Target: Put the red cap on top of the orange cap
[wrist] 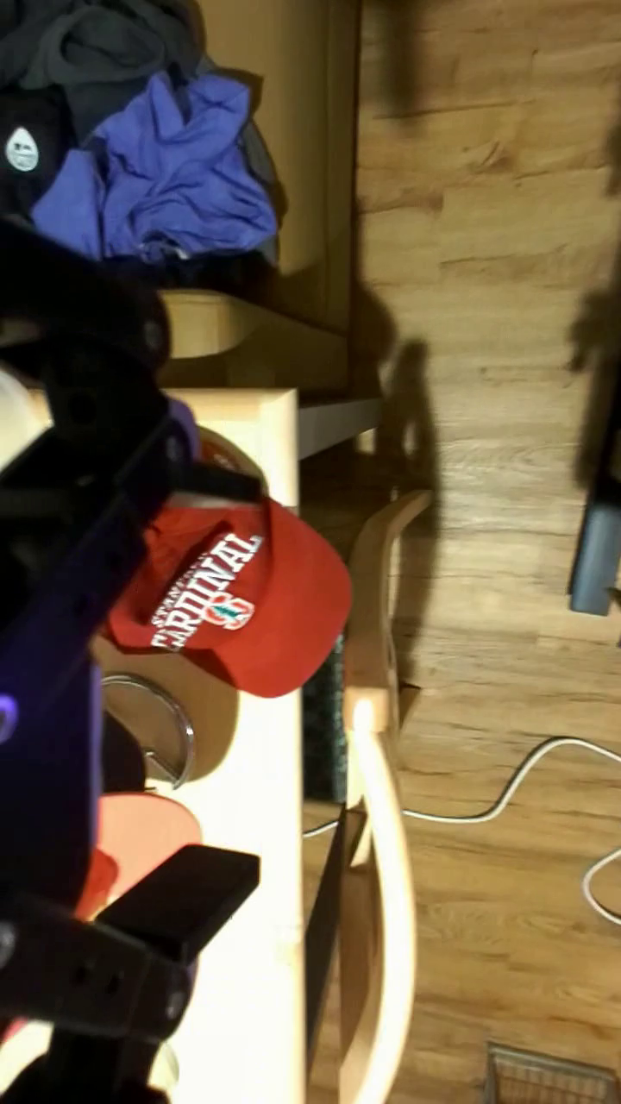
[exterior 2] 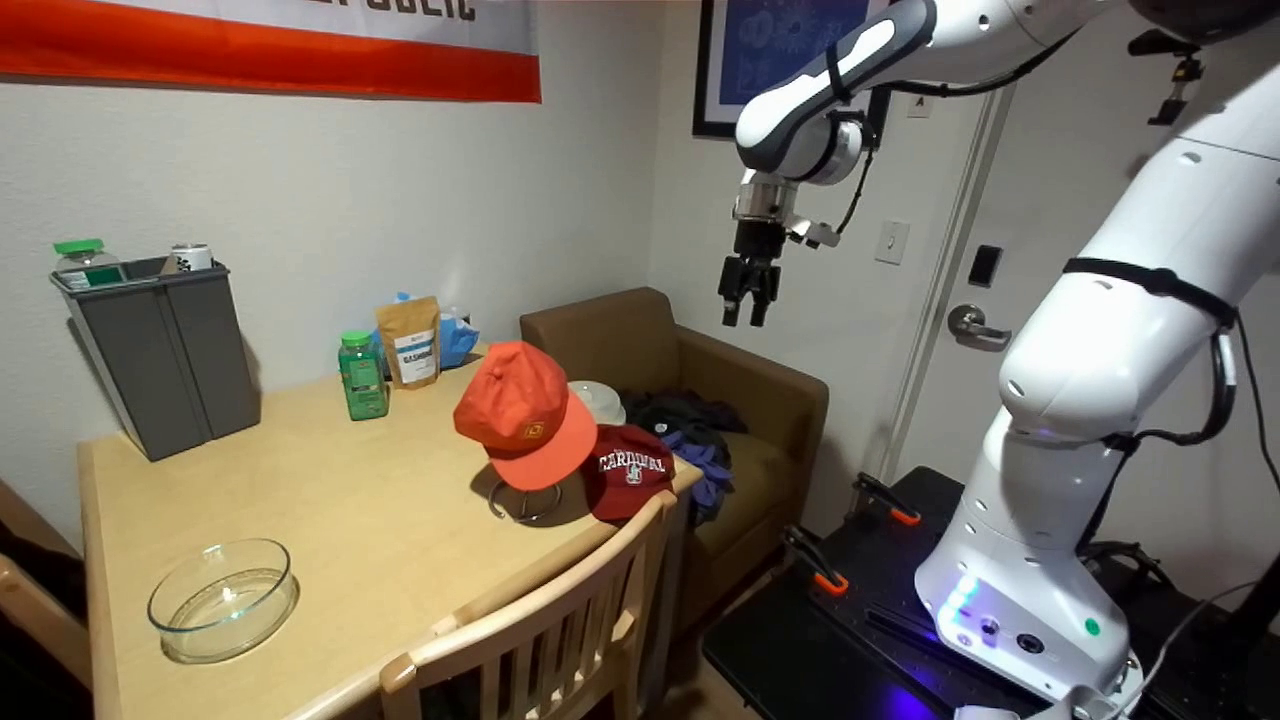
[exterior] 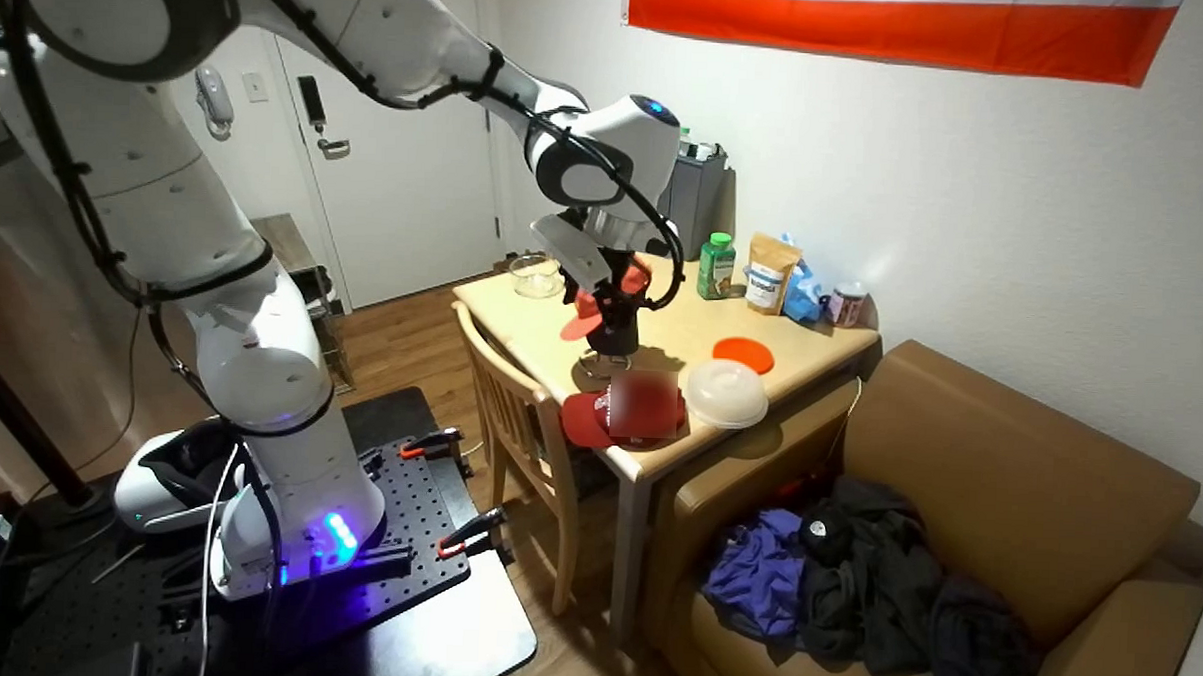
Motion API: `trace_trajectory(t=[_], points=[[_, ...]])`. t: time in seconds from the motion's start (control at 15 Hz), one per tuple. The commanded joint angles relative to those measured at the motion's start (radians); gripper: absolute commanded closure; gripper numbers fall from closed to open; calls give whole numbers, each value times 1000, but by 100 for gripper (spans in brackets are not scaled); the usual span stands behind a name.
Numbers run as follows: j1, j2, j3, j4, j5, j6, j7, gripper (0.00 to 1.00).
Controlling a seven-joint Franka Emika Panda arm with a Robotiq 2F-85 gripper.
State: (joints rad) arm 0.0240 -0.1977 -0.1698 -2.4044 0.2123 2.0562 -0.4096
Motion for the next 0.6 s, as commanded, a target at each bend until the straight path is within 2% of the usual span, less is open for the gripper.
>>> trace_trajectory(t=[0.0,0.2,0.33,0.47,0.53], points=[[15,168,45,84,80,148,-65,0],[5,297,98,161,68,205,-44,0],[-6,374,121,211,6,220,11,0],[-26,397,130,235,-21,180,-2,0],[-27,371,144,192,2,214,-10,0]])
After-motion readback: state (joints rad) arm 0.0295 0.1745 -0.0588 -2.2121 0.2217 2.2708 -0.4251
